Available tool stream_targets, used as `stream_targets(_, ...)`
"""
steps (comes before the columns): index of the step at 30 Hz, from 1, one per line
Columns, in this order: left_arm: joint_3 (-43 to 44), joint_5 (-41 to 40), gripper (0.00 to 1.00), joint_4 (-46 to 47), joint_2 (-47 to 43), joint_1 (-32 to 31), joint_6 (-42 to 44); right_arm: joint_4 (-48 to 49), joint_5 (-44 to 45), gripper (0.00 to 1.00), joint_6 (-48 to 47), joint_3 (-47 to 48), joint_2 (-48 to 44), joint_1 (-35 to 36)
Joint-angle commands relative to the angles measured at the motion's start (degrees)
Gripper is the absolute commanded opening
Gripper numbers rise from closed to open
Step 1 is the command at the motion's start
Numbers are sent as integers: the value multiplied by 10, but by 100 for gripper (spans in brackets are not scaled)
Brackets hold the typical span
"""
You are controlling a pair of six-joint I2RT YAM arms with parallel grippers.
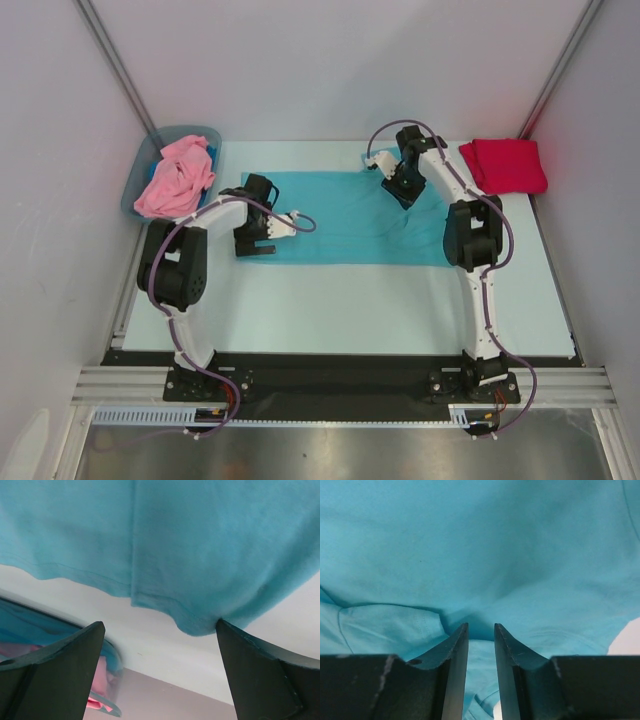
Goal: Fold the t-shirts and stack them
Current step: Fold the tshirt
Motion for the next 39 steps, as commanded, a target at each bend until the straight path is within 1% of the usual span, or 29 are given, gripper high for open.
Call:
stream_targets(1, 29, -2, 100, -65, -8, 5, -4, 15, 11, 33, 4, 3, -41, -4)
stream_targets(5, 60, 13, 100, -175, -5, 5, 9, 18, 11, 33, -1, 9, -36, -6)
stream_targets(8, 71, 4, 100, -230, -5, 6, 29, 19, 11, 33, -2, 8, -37, -6)
stream_targets(10, 74, -14, 100, -231, -2, 8, 35, 19, 9, 33, -1, 8, -35, -6)
stream_targets(13, 94, -46, 100, -180, 7, 23, 35, 20, 7, 33, 4, 9, -35, -5)
stream_targets(14, 122, -47, 100, -138, 18, 34, 22, 20, 5, 33, 6, 9, -34, -5)
stream_targets(17, 166, -66, 100, -32, 47, 45, -26, 21, 2, 33, 8, 8, -32, -5)
stream_targets(20, 178, -64, 100, 18, 53, 44, -48, 21, 5, 32, 9, 8, -33, -6)
stream_targets(21, 180, -46, 100, 21, 51, 44, -51, 22, 6, 32, 9, 8, -34, -6)
stream_targets(24, 184, -31, 99, 20, 52, 40, -64, 24, 10, 30, 7, 7, -35, -8)
stream_targets(30, 164, 2, 99, 3, 40, 32, -66, 28, 23, 27, 6, 7, -29, -8)
stream_targets(35, 164, 46, 100, -14, 32, 21, -84, 41, 49, 28, 15, 1, -20, -8)
stream_targets(39, 158, 53, 100, -16, 32, 11, -92, 55, 58, 29, 26, -8, -17, -10)
